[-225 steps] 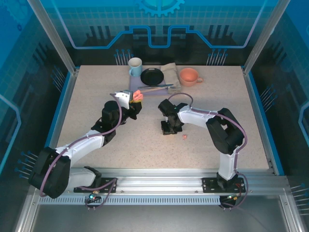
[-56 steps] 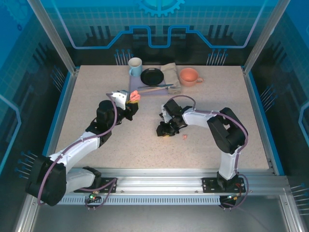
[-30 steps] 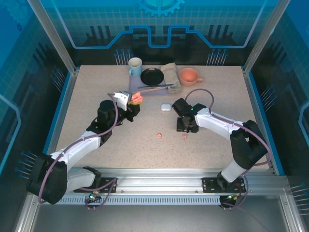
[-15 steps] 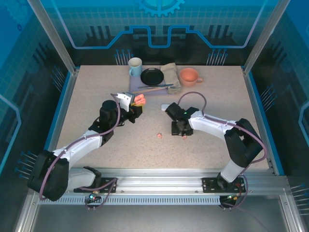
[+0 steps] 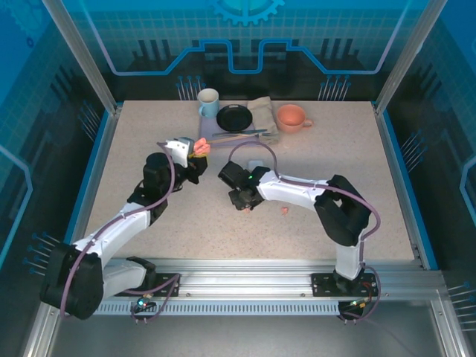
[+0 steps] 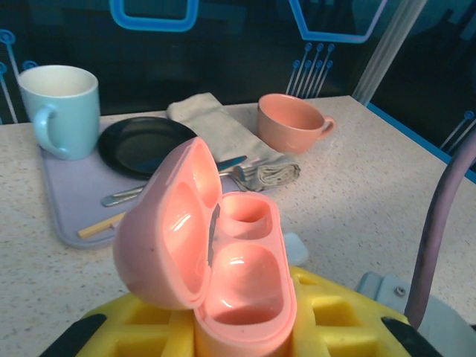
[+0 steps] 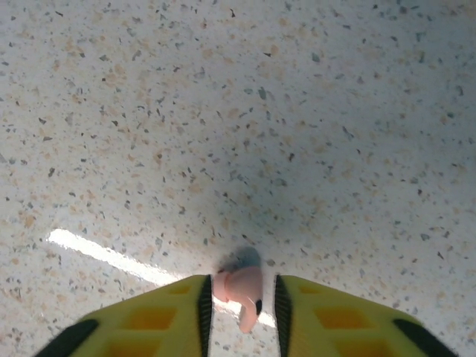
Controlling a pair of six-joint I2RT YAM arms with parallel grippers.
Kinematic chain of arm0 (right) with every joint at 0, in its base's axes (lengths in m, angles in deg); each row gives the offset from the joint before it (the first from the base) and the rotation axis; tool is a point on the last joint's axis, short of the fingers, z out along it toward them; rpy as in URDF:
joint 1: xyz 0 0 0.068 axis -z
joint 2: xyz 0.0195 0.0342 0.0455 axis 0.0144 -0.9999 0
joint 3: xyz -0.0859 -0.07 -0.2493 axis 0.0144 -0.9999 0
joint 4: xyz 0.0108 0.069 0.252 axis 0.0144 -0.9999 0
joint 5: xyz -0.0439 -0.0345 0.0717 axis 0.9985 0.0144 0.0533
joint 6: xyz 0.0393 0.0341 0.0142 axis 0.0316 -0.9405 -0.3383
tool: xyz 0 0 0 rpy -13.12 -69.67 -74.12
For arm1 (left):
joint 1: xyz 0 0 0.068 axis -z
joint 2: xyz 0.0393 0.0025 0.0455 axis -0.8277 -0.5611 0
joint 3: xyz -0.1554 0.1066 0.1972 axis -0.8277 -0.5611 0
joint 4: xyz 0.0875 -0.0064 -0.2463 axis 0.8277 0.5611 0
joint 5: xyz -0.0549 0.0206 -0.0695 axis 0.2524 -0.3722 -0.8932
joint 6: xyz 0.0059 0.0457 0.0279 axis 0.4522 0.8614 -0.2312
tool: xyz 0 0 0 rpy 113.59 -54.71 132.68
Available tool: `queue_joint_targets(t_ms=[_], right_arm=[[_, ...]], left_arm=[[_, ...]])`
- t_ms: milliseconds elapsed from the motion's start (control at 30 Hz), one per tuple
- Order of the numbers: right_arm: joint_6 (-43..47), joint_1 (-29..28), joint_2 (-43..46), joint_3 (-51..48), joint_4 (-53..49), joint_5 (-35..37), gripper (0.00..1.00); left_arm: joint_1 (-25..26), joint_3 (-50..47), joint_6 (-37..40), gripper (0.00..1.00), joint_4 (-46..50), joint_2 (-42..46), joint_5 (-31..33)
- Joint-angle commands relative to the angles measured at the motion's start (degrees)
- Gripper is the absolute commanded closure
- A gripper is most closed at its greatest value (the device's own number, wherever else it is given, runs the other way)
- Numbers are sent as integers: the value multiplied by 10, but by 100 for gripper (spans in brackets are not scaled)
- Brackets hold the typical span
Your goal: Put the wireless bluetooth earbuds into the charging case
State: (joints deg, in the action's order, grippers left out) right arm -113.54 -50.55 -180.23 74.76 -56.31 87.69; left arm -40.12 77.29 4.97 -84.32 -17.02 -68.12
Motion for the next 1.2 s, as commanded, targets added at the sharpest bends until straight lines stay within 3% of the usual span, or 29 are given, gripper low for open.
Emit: queue_joint_targets(t_ms=[0, 667, 867, 1067, 1167], right_arm=[[-2, -5, -21, 17, -39, 29, 76], [-12, 20, -26, -36, -19, 11, 83], [-24, 55, 3, -82, -18, 17, 84], [-3, 55, 71, -97, -1, -9, 76], [42, 52, 100, -106, 36, -71, 72]], left_arm=[[-13, -10, -15, 100, 5, 18, 7], [-16, -7, -20, 100, 5, 19, -3], [-16, -6, -21, 100, 4, 20, -5], [-16, -6, -17, 100, 10, 24, -3], [-16, -4, -13, 100, 14, 25, -3]])
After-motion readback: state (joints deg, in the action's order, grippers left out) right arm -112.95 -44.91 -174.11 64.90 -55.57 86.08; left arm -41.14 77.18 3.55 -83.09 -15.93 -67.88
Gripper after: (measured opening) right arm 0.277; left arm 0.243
